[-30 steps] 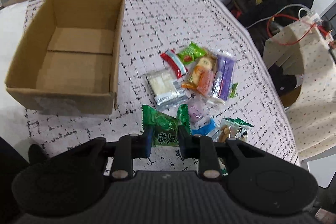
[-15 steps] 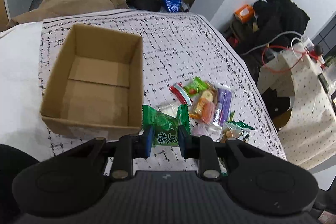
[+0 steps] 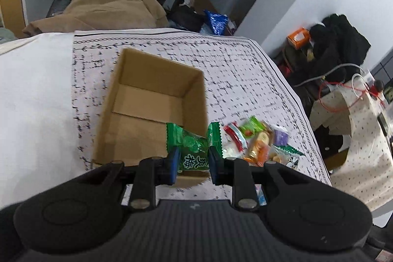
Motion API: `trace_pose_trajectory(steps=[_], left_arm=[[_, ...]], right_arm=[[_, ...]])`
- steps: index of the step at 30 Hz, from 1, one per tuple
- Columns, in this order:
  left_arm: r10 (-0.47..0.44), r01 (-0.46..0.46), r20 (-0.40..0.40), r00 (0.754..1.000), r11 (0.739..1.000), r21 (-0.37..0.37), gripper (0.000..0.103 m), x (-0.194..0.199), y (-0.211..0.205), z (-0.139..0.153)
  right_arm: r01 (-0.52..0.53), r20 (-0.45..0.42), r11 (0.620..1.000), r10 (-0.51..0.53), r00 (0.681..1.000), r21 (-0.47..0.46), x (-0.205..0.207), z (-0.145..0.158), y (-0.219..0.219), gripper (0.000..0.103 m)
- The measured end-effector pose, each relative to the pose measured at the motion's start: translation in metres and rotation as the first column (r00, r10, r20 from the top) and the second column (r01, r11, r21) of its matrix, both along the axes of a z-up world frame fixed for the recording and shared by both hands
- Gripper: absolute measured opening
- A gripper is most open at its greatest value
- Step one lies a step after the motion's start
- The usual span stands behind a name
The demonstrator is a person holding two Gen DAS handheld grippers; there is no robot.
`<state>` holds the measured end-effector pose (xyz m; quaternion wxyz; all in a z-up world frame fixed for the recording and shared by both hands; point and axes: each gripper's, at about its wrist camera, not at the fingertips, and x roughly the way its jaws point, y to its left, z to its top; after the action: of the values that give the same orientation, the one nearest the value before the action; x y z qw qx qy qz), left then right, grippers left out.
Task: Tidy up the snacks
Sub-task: 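Carry both snacks into the cardboard box and open both tools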
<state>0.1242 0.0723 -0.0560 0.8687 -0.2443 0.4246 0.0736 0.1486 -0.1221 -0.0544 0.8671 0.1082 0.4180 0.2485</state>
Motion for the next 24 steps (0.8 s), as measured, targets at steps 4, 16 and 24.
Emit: trace_pose_trajectory(steps=[4,16,24], left_arm=[[0.024,-0.024,-0.002,1.0,1.0,-0.008,0.025,0.002,0.019,-0.003],[0.061,-0.062,-0.047,0.997,0.998,-0.014,0.025,0.015,0.058,-0.024],[0.067,-0.067,-0.067,0.996,0.998,-0.003,0.028,0.014,0.071,-0.016]], right_arm=[[-0.017,-0.001,1.0,0.017,1.0,-0.006,0.005,0.002,0.018,0.047],[-0.069,-0.026,0.997,0.069,0.997,-0.027,0.023,-0.005,0.074,0.047],[-0.098,-0.049,0.995,0.096,0.994,-0.03,0.03,-0.006,0.094,0.05]])
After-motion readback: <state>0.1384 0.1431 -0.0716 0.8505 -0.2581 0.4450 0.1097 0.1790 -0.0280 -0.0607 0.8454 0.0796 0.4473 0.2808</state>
